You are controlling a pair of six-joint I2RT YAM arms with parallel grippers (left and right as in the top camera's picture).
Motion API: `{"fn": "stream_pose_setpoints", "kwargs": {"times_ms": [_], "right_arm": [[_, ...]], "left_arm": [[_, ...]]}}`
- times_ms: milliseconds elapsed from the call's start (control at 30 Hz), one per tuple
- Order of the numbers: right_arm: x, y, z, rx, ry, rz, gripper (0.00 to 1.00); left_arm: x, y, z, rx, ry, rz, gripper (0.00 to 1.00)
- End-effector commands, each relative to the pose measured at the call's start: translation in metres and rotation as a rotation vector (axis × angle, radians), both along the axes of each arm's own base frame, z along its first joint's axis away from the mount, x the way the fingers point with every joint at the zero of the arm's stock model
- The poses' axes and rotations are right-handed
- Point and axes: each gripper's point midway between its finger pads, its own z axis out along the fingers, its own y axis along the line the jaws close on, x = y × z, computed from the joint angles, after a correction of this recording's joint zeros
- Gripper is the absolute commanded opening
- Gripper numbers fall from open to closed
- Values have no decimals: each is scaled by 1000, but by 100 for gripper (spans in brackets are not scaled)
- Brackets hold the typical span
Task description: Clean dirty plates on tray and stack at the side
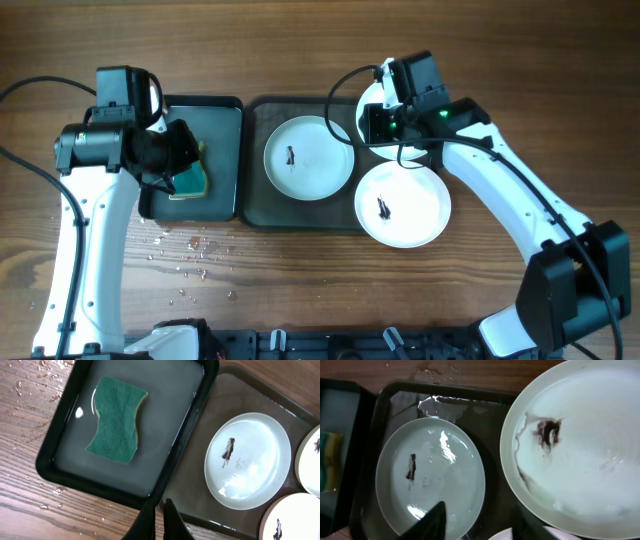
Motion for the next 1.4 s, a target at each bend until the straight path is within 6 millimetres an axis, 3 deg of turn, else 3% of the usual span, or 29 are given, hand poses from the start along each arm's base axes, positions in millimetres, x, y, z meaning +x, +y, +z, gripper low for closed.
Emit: {"fn": "stream_pose_setpoints", "kwargs": {"times_ms": [0,67,267,333,467,567,633,700,767,933,1100,1367], "right_arm": [[-5,-3,-20,-44,21,25,27],[-3,-2,-21,-40,12,25,16],[-6,-2,-37,-31,7,26,11],[-7,-1,-39,-24,4,29,13],[-7,-1,-40,-26,6,28,11],[-7,2,-53,-35,31,35,12],[-9,10,-66,-35,52,50,21],[-11,19,-71,-25,57,73,34],[-11,23,-70,-22,50,80,37],[-16,33,-75,-27,56,106,36],[-12,29,-89,-60,61,89,33],[-8,26,-96,-73,63,50,27]], "left_arm": [[6,5,0,13,-6,27,4],[6,5,-1,13,-6,27,5],[9,6,1,17,-20,29,4],[11,6,1,17,-28,28,11],[12,6,0,17,-26,29,11],[13,6,-5,17,-28,29,13],[14,6,-9,17,-29,29,15],[15,6,-11,19,-29,29,24],[15,10,-13,38,-24,37,26],[17,13,-23,52,8,42,29],[18,13,-29,51,28,41,29],[18,13,-30,51,30,41,29]]}}
